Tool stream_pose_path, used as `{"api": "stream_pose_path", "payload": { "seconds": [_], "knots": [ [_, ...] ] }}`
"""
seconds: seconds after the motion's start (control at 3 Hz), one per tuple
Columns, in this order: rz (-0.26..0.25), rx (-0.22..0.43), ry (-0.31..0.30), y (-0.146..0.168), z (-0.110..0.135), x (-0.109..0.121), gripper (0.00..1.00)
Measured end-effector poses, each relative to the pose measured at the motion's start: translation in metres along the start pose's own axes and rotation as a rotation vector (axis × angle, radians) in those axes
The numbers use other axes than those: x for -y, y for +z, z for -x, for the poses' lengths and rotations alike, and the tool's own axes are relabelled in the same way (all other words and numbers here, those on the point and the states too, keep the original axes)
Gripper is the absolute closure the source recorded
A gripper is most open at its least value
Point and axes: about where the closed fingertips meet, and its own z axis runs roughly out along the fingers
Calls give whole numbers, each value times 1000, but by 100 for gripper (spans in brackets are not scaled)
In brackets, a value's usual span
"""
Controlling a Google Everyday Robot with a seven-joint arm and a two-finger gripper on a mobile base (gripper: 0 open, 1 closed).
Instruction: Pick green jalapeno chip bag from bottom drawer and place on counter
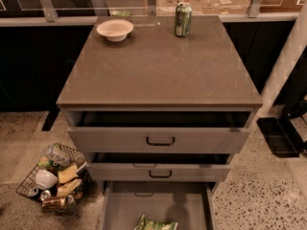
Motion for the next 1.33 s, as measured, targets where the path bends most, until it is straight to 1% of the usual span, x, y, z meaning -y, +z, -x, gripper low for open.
{"api": "stream_pose_path", "payload": {
  "seconds": [0.33, 0.67, 1.0, 1.33],
  "knots": [
    [71, -19, 29, 23, -31, -40, 0],
    [126, -14, 51, 46, -43, -82, 0],
    [162, 16, 112, 64, -45, -121, 0],
    [170, 17, 116, 66, -45, -124, 0]
  ]
}}
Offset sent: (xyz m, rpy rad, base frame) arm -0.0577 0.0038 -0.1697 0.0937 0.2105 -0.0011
